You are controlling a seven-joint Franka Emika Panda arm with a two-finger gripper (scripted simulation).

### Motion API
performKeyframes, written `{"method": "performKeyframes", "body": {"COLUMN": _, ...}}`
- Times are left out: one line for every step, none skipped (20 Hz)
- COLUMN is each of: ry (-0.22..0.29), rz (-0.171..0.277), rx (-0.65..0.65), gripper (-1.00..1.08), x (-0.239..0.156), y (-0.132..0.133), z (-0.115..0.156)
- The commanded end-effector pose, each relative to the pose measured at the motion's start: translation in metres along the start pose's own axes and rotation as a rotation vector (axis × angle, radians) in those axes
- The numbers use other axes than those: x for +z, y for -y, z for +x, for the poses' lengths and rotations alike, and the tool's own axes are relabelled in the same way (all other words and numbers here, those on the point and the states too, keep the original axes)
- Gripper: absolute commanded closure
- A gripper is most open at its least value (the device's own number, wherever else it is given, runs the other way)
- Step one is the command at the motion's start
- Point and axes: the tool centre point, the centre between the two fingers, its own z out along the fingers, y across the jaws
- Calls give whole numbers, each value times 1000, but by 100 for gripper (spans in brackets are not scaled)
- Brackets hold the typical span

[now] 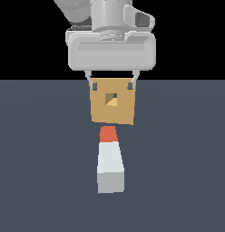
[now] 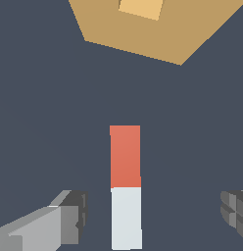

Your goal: Insert the peg into the horizontal hole in a box.

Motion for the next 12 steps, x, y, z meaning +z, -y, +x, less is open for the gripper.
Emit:
{"method": "performKeyframes", "body": {"ry": 0, "rz": 0, "rx": 0, "gripper": -92, "x": 0, "y": 0, "z": 0}}
{"method": "performKeyframes", "body": {"ry": 0, "rz": 0, "rx": 0, "gripper": -92, "x": 0, "y": 0, "z": 0}}
{"method": "performKeyframes", "body": {"ry": 0, "rz": 0, "rx": 0, "gripper": -92, "x": 1, "y": 0, "z": -1}}
{"method": "performKeyframes", "body": {"ry": 0, "rz": 0, "rx": -1, "gripper": -92, "x": 3, "y": 0, "z": -3}}
{"method": "performKeyframes", "body": {"ry": 0, "rz": 0, "rx": -1, "gripper": -92, "x": 5, "y": 1, "z": -5}}
{"method": "performKeyframes", "body": {"ry": 1, "rz": 1, "rx": -2, "gripper": -92, "x": 8, "y": 1, "z": -8}}
{"method": "performKeyframes", "body": {"ry": 1, "rz": 1, "rx": -2, "gripper": -92, "x": 12, "y": 2, "z": -12}}
{"method": "performKeyframes", "body": {"ry": 1, "rz": 2, "rx": -3, "gripper": -92, "x": 17, "y": 3, "z": -16}}
{"method": "performKeyframes", "body": {"ry": 1, "rz": 2, "rx": -4, "gripper": -92, "x": 22, "y": 4, "z": -21}}
{"method": "performKeyframes", "body": {"ry": 2, "rz": 3, "rx": -5, "gripper": -92, "x": 28, "y": 5, "z": -27}}
{"method": "performKeyframes", "body": {"ry": 2, "rz": 4, "rx": -6, "gripper": -92, "x": 34, "y": 6, "z": -33}}
{"method": "performKeyframes", "body": {"ry": 3, "rz": 5, "rx": -7, "gripper": -92, "x": 41, "y": 7, "z": -40}}
